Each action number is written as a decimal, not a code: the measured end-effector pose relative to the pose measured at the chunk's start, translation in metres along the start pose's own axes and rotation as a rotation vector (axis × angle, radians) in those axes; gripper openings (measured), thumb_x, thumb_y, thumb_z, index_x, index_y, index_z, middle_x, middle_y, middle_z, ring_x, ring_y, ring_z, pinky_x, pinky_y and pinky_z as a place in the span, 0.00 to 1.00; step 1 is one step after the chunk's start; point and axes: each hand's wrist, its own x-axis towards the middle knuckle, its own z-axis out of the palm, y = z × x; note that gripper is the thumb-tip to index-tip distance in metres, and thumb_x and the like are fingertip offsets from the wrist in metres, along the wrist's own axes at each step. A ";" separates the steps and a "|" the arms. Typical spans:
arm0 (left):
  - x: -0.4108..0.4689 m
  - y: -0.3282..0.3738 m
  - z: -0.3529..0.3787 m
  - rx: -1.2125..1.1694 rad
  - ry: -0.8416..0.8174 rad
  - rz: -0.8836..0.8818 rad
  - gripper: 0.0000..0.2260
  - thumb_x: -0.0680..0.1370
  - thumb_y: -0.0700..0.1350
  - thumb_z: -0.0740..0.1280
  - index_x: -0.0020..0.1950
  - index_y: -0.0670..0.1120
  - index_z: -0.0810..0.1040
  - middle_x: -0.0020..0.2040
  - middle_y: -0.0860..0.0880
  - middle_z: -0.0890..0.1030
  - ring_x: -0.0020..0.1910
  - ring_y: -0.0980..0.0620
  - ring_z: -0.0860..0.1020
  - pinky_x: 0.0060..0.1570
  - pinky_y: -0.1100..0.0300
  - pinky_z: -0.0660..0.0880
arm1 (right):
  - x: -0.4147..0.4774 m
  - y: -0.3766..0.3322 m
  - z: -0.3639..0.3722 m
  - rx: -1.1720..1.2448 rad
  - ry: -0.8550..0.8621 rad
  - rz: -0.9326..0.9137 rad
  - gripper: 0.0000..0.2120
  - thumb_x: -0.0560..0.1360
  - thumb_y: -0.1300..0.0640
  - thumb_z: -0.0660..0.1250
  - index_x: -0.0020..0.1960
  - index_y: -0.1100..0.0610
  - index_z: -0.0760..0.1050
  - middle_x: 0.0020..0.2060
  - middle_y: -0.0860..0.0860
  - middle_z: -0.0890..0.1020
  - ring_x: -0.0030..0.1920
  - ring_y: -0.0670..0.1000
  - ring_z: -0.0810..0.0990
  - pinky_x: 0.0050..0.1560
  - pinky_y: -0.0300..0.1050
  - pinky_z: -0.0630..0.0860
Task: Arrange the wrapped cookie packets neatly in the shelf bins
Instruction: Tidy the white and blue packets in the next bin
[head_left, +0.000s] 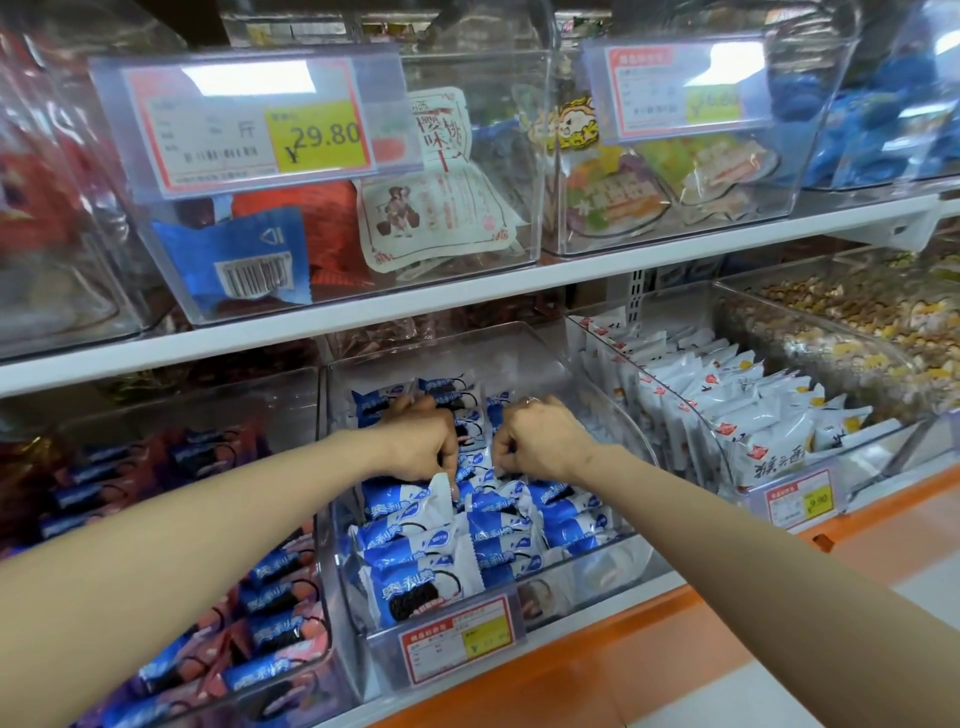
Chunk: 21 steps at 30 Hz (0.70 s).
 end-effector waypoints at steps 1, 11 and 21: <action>0.000 0.001 0.000 -0.001 0.001 0.005 0.07 0.72 0.52 0.71 0.46 0.52 0.84 0.56 0.55 0.77 0.60 0.51 0.64 0.69 0.48 0.52 | 0.000 0.000 0.000 0.001 -0.001 0.001 0.05 0.72 0.48 0.69 0.43 0.49 0.82 0.42 0.44 0.73 0.54 0.49 0.74 0.59 0.46 0.62; 0.000 0.001 -0.005 -0.049 -0.022 0.012 0.05 0.75 0.48 0.69 0.42 0.49 0.82 0.53 0.53 0.80 0.53 0.53 0.71 0.68 0.53 0.60 | 0.002 0.000 -0.003 -0.007 -0.052 0.022 0.05 0.73 0.51 0.68 0.46 0.49 0.82 0.45 0.46 0.80 0.52 0.48 0.75 0.61 0.47 0.63; -0.005 0.046 -0.010 0.110 -0.087 -0.025 0.11 0.72 0.51 0.71 0.47 0.46 0.83 0.47 0.50 0.77 0.57 0.51 0.68 0.59 0.53 0.64 | -0.005 -0.001 -0.021 -0.095 -0.251 -0.005 0.11 0.73 0.57 0.68 0.52 0.46 0.81 0.54 0.46 0.81 0.61 0.49 0.73 0.66 0.51 0.64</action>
